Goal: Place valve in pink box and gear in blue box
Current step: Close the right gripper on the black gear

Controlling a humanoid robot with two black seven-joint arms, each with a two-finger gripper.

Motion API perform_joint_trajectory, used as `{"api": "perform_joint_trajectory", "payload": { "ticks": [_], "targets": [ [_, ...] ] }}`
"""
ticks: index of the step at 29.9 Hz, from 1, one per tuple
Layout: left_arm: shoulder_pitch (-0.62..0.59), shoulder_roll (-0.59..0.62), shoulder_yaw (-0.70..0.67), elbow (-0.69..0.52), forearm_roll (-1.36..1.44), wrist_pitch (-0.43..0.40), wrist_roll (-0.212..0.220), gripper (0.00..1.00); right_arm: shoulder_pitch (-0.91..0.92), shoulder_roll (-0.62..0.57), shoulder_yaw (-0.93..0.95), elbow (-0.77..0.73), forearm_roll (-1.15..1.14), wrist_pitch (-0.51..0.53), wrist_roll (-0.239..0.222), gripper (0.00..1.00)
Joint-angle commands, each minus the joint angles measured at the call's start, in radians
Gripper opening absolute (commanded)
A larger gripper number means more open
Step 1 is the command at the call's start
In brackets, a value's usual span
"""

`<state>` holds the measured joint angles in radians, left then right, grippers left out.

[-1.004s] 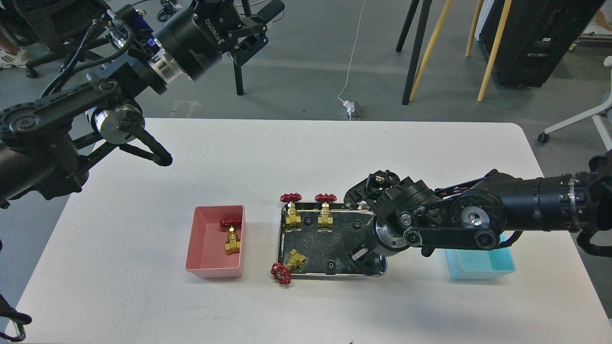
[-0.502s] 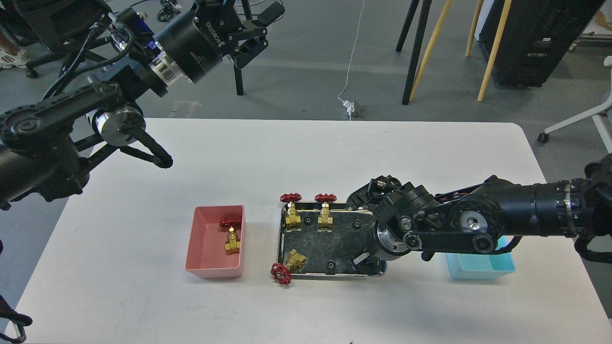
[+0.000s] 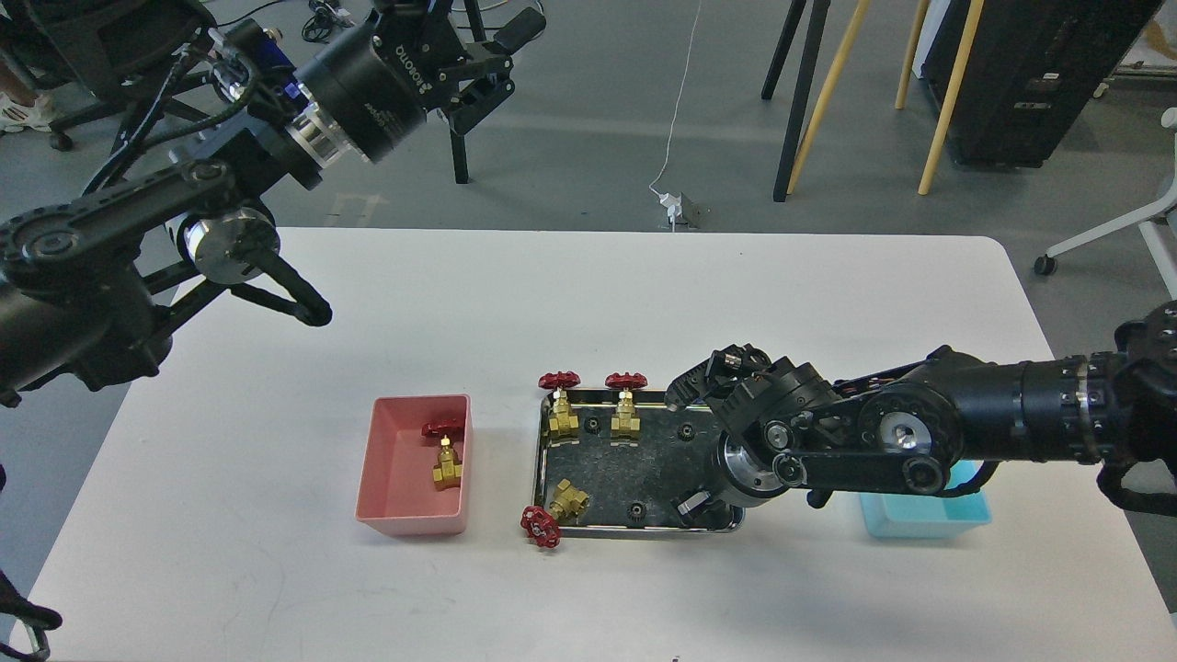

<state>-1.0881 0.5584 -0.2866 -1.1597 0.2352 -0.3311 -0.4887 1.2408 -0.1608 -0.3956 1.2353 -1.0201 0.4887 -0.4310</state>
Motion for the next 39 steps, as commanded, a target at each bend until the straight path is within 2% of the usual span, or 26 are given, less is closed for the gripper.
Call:
{"api": "perform_joint_trajectory", "payload": {
  "ticks": [1,6,12,29,39],
  "targets": [
    [0.001,0.0,0.001,0.0,0.001,0.0,0.0,0.83,-0.003,0.004,0.001,0.0,0.0,0.0,0.0,0.46],
    [0.004,-0.002,0.0,0.0,0.001,0.0,0.0,0.83,-0.003,0.003,0.001,0.0,0.0,0.0,0.0,0.45],
    [0.007,-0.002,0.0,0.0,0.0,0.0,0.0,0.84,-0.003,0.003,0.001,0.0,0.0,0.0,-0.002,0.38],
    [0.031,-0.003,-0.029,0.0,0.001,-0.006,0.0,0.84,-0.018,0.004,0.001,-0.02,0.0,0.0,-0.002,0.35],
    [0.034,-0.003,-0.029,0.0,0.001,-0.006,0.0,0.84,-0.015,0.004,0.001,-0.02,0.0,0.0,-0.005,0.13]
  ]
}}
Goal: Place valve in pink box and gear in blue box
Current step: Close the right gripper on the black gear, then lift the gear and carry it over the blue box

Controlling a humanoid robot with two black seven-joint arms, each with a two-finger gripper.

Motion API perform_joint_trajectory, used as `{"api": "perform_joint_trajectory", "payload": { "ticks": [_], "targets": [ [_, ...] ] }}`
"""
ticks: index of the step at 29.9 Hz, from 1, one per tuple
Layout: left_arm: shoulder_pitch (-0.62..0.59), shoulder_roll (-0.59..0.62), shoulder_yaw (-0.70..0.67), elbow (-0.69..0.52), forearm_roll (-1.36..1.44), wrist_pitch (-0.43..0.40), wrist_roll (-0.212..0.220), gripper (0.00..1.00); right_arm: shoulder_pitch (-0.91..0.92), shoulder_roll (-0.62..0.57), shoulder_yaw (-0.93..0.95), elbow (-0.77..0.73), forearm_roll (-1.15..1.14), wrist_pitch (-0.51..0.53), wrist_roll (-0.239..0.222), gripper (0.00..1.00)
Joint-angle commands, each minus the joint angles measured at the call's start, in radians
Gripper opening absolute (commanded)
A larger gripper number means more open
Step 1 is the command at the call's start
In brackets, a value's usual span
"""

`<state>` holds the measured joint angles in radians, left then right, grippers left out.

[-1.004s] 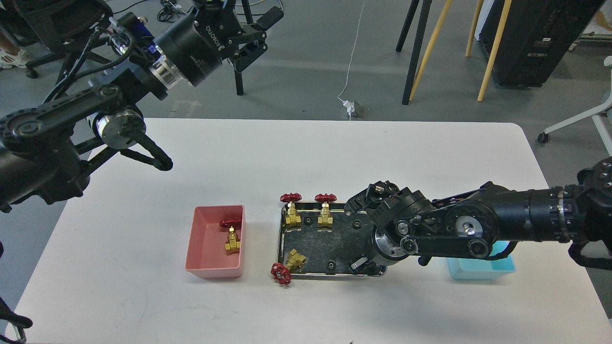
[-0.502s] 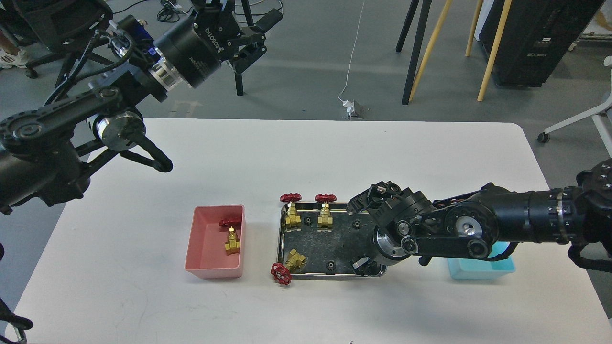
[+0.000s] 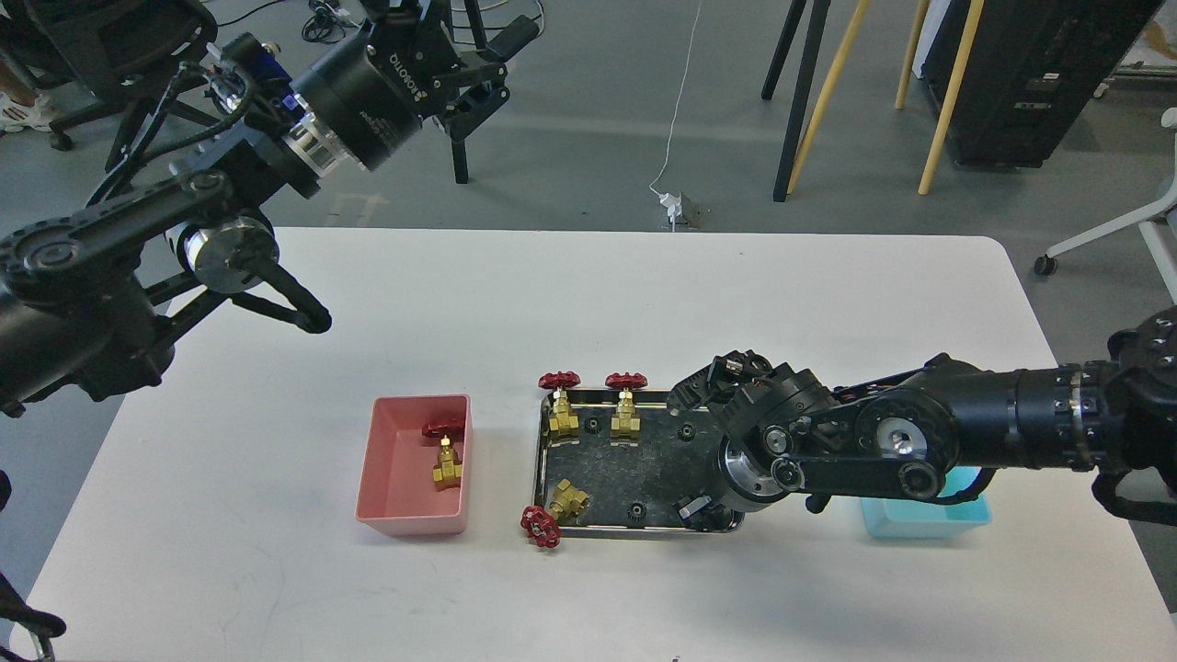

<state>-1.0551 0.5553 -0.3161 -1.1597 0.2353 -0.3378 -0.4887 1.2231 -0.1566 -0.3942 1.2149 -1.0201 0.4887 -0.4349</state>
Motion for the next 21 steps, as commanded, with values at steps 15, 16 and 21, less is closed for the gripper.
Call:
{"api": "perform_joint_trajectory", "payload": {
  "ticks": [15,16,21],
  "targets": [
    [0.001,-0.005,0.0,0.0,-0.001,-0.001,0.0,0.84,0.116,-0.069,0.093,0.0,0.001,0.0,-0.001,0.09],
    [0.003,-0.003,0.0,0.0,-0.001,-0.003,0.0,0.84,0.134,-0.098,0.11,-0.002,0.001,0.0,-0.001,0.09],
    [0.018,-0.009,-0.001,0.0,-0.001,-0.003,0.0,0.84,0.177,-0.297,0.213,-0.009,0.001,0.0,-0.004,0.09]
  ]
}}
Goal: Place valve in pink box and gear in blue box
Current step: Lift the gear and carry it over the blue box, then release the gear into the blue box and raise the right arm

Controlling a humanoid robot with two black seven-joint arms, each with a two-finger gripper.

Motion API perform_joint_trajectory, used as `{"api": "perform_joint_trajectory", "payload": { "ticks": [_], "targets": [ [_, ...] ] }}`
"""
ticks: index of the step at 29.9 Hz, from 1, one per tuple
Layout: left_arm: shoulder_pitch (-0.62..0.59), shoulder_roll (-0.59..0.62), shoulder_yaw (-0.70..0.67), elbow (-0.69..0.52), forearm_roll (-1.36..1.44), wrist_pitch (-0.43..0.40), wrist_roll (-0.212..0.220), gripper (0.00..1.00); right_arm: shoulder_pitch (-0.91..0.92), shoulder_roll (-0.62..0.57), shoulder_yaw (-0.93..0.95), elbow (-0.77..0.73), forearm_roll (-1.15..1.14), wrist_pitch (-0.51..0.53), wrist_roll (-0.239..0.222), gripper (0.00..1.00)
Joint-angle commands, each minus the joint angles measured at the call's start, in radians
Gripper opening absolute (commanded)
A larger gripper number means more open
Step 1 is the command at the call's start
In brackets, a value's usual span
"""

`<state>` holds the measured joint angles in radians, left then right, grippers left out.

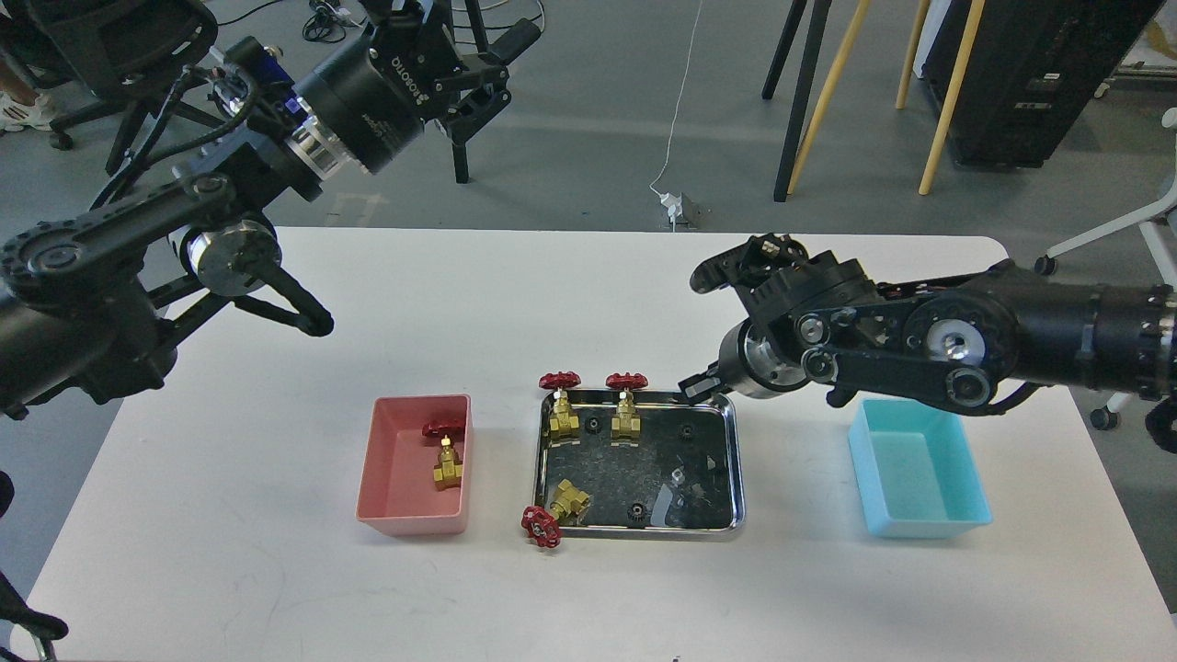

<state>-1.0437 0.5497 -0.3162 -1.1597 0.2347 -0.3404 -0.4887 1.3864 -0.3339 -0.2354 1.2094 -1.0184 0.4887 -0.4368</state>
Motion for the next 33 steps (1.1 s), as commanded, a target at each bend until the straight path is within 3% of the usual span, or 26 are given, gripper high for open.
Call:
{"api": "perform_joint_trajectory", "payload": {
  "ticks": [1,4,9,19,22,25,30,33],
  "targets": [
    [0.007,-0.004,-0.001,0.0,0.0,0.0,0.0,0.84,0.014,-0.166,0.057,0.001,0.001,0.0,-0.002,0.09],
    [0.008,-0.005,-0.001,0.0,0.0,0.0,0.0,0.84,-0.006,-0.319,0.05,0.036,0.001,0.0,-0.046,0.09],
    [0.008,-0.022,-0.001,-0.002,0.0,0.0,0.0,0.84,-0.082,-0.482,0.03,0.167,-0.057,0.0,-0.052,0.09],
    [0.008,-0.054,-0.006,-0.002,0.0,0.009,0.0,0.84,-0.181,-0.516,0.036,0.237,-0.071,0.0,-0.052,0.12],
    [0.01,-0.054,-0.006,-0.002,0.0,0.009,0.0,0.84,-0.197,-0.525,0.042,0.239,-0.071,0.0,-0.052,0.23],
    [0.01,-0.056,-0.006,-0.002,0.0,0.009,0.0,0.84,-0.207,-0.539,0.044,0.248,-0.071,0.0,-0.052,0.57],
    [0.011,-0.057,-0.004,-0.002,0.0,0.011,0.0,0.84,-0.213,-0.55,0.077,0.249,-0.057,0.0,-0.052,0.98],
    [0.021,-0.054,-0.004,-0.002,0.002,0.009,0.0,0.84,-0.219,-0.55,0.126,0.246,-0.051,0.0,-0.052,0.97]
  ]
}}
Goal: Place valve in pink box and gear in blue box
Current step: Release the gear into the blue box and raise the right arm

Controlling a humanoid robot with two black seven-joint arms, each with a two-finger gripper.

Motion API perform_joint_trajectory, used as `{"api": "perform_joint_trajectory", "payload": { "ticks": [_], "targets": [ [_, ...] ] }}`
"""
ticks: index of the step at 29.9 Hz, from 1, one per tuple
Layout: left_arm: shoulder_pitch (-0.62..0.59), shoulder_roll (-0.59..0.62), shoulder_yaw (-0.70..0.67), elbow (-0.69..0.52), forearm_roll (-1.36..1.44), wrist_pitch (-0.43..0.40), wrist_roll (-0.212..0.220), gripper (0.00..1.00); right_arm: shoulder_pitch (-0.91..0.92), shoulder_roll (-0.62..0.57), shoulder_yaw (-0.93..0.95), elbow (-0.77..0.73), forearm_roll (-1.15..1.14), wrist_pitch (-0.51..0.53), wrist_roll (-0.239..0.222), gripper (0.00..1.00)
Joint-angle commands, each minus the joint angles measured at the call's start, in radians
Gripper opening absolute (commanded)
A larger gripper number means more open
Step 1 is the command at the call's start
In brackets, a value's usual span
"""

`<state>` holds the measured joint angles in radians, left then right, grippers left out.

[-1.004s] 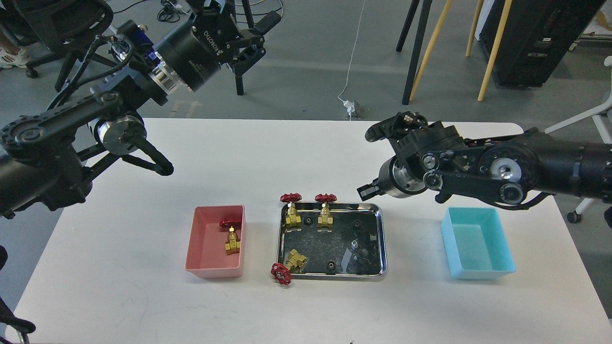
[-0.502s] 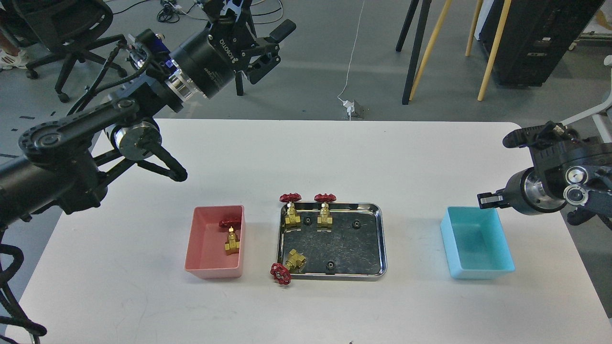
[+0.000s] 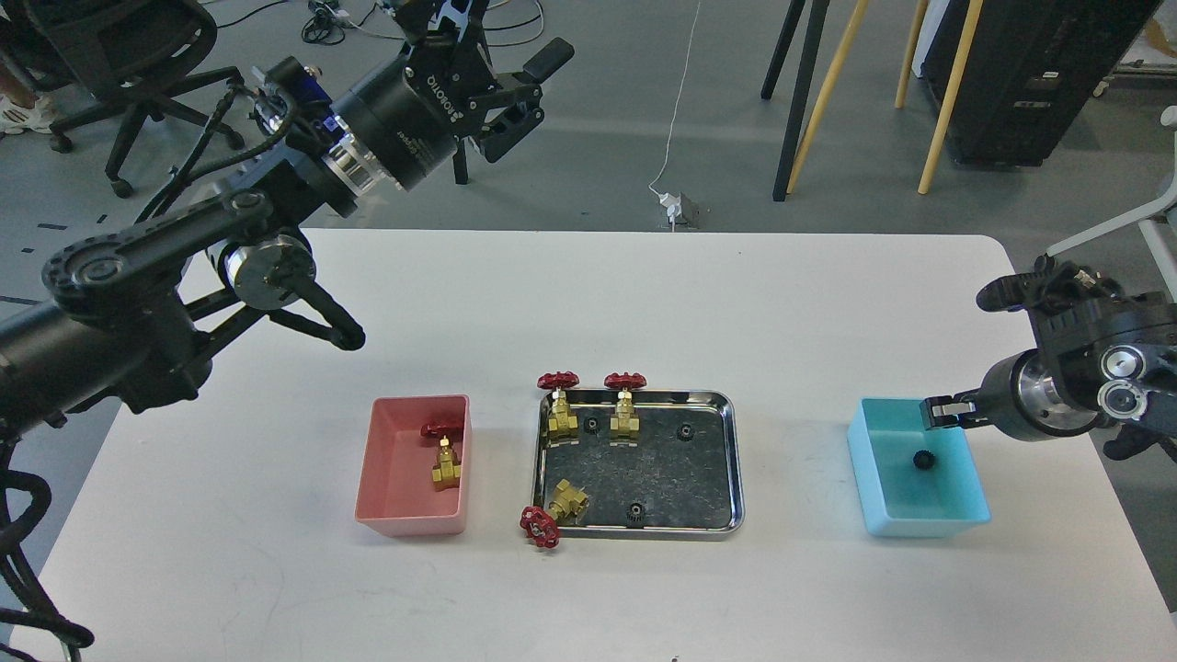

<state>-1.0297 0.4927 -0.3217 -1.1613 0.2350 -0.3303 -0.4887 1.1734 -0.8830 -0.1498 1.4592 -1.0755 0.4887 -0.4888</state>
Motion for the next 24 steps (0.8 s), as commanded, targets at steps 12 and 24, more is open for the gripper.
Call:
{"api": "perform_joint_trajectory", "payload": {
  "ticks": [12,24],
  "targets": [
    [0.072,0.014,0.003,0.07,0.009,-0.004,0.0,0.85,-0.037,0.048,0.435,-0.042,0.446,-0.273,0.042,0.97],
    [0.102,0.043,0.001,0.149,-0.003,-0.158,0.0,0.87,-0.168,0.277,0.769,-0.405,1.173,-0.255,0.237,0.99]
  ]
}}
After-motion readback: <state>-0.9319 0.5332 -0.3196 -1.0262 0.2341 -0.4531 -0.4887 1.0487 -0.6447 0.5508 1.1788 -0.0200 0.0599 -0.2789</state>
